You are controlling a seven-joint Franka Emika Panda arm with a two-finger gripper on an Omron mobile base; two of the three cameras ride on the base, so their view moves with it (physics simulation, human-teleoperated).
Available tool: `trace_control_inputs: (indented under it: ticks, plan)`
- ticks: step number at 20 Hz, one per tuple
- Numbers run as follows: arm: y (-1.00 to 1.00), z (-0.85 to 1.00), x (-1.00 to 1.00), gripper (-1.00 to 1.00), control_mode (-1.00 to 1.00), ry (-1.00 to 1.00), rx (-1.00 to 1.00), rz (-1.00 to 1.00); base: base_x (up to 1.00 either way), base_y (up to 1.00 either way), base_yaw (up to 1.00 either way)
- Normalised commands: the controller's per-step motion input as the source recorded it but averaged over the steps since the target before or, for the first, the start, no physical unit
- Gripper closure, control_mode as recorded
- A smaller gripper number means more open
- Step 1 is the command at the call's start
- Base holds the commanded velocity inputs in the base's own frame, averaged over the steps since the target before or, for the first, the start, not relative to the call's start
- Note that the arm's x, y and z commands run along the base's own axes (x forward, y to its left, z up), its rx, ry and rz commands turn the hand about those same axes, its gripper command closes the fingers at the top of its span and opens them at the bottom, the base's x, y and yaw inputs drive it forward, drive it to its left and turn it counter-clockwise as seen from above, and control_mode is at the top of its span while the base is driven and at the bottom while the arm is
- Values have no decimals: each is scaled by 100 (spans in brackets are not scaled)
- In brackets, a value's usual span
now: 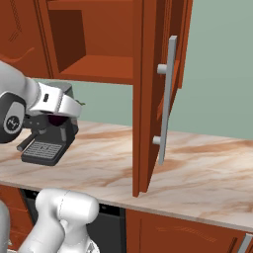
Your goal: Pick the eggplants from the cabinet and place them in one bowl. Pick the potato from the sink and place it in the other bowl.
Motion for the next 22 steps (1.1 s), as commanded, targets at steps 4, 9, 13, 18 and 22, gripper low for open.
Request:
trace_control_inputs:
  ticks: [4, 9, 13, 18, 22]
  plan:
    - [0, -11, -23, 100, -100, 8, 4, 0, 0, 0, 0]
    - [0, -6, -4, 100, -100, 9, 3, 0, 0, 0, 0]
    - [0, 0, 0, 100, -100, 1, 0, 0, 0, 0, 0]
    - [0, 0, 0, 100, 100, 0, 0, 0, 0, 0, 0]
    - [0, 0, 0, 100, 100, 0, 0, 0, -17, 0, 0]
